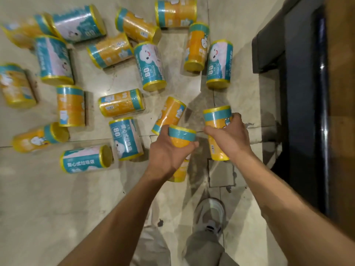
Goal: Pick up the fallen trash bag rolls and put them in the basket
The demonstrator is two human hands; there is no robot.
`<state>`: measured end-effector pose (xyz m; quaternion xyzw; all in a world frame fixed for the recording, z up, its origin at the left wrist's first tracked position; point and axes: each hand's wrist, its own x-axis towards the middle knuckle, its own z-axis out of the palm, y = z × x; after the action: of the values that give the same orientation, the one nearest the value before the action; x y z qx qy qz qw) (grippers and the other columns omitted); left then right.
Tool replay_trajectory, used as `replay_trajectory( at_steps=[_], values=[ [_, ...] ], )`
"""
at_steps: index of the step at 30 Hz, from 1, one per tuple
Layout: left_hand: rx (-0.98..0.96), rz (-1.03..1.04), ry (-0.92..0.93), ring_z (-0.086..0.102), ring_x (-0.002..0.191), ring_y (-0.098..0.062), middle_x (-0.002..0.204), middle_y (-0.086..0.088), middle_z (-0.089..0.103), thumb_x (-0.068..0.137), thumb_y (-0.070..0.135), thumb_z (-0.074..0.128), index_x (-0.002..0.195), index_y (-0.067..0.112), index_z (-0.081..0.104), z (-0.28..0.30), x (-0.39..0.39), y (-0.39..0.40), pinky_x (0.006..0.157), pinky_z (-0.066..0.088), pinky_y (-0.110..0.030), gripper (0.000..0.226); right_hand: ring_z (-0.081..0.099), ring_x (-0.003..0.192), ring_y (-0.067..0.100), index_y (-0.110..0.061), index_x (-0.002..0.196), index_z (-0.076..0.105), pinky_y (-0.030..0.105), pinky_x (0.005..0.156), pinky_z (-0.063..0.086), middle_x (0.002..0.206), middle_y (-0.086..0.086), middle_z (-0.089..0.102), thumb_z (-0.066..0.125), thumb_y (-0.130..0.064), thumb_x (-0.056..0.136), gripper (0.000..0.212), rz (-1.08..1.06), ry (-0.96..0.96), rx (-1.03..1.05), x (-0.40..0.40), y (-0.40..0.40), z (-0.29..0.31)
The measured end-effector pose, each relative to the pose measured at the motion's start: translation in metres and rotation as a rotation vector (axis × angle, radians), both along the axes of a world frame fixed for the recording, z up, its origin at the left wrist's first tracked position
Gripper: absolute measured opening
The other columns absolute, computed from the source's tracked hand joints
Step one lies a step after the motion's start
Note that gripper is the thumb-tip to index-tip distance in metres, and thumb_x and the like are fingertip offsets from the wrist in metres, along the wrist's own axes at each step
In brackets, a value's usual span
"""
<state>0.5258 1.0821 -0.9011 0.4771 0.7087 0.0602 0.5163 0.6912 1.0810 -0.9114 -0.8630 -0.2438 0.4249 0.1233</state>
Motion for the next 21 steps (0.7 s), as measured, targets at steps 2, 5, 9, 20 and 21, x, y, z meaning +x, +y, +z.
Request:
replay_trajectory(
  at_steps=[2, 5, 9, 20, 21],
  values=[
    [-0.027, 0.106, -0.142, 0.068, 0.072, -0.003, 0.082, 0.011, 0.069, 0.068, 0.04, 0.086, 0.109, 0.027, 0.054, 0.042, -0.011, -0.001, 0.065, 0.052, -0.018, 0.054, 0.059, 0.099, 0.024, -0.024, 0.12, 0.046, 0.035, 0.079, 0.047, 0.113, 0.003, 0.059, 0.081, -0.048, 0.065, 0.069, -0.013, 0.038, 0.014, -0.006, -0.007, 0.044],
    [-0.111, 0.244, -0.335, 0.073, 0.078, -0.01, 0.087, 0.003, 0.075, 0.07, 0.028, 0.087, 0.11, 0.022, 0.059, 0.121, -0.026, 0.002, 0.068, 0.057, -0.027, 0.049, 0.063, 0.094, 0.02, -0.026, 0.11, 0.049, 0.039, 0.08, 0.054, 0.106, 0.001, 0.063, 0.082, -0.052, 0.059, 0.067, -0.049, 0.089, 0.051, -0.014, -0.014, 0.122],
    [-0.203, 0.409, -0.532, 0.074, 0.083, -0.023, 0.098, -0.007, 0.076, 0.067, 0.021, 0.085, 0.12, 0.018, 0.061, 0.243, -0.042, 0.011, 0.069, 0.06, -0.041, 0.058, 0.063, 0.081, 0.009, -0.023, 0.11, 0.052, 0.028, 0.061, 0.046, 0.092, -0.007, 0.065, 0.088, -0.043, 0.068, 0.059, -0.12, 0.174, 0.121, -0.028, -0.02, 0.25],
    [-0.26, 0.226, -0.7, 0.072, 0.08, -0.028, 0.093, -0.012, 0.073, 0.064, 0.027, 0.086, 0.126, 0.008, 0.056, 0.591, -0.092, 0.009, 0.068, 0.058, -0.042, 0.071, 0.067, 0.074, 0.01, -0.016, 0.112, 0.051, 0.021, 0.051, 0.052, 0.097, 0.004, 0.066, 0.083, -0.03, 0.081, 0.047, -0.346, 0.375, 0.333, -0.084, -0.072, 0.618],
    [-0.258, 0.193, -0.709, 0.071, 0.082, -0.03, 0.096, -0.014, 0.073, 0.063, 0.027, 0.087, 0.128, 0.008, 0.056, 0.616, -0.094, 0.008, 0.068, 0.058, -0.042, 0.075, 0.067, 0.072, 0.009, -0.014, 0.113, 0.051, 0.018, 0.045, 0.049, 0.098, 0.005, 0.066, 0.082, -0.027, 0.083, 0.045, -0.377, 0.392, 0.36, -0.088, -0.081, 0.642]
  ],
)
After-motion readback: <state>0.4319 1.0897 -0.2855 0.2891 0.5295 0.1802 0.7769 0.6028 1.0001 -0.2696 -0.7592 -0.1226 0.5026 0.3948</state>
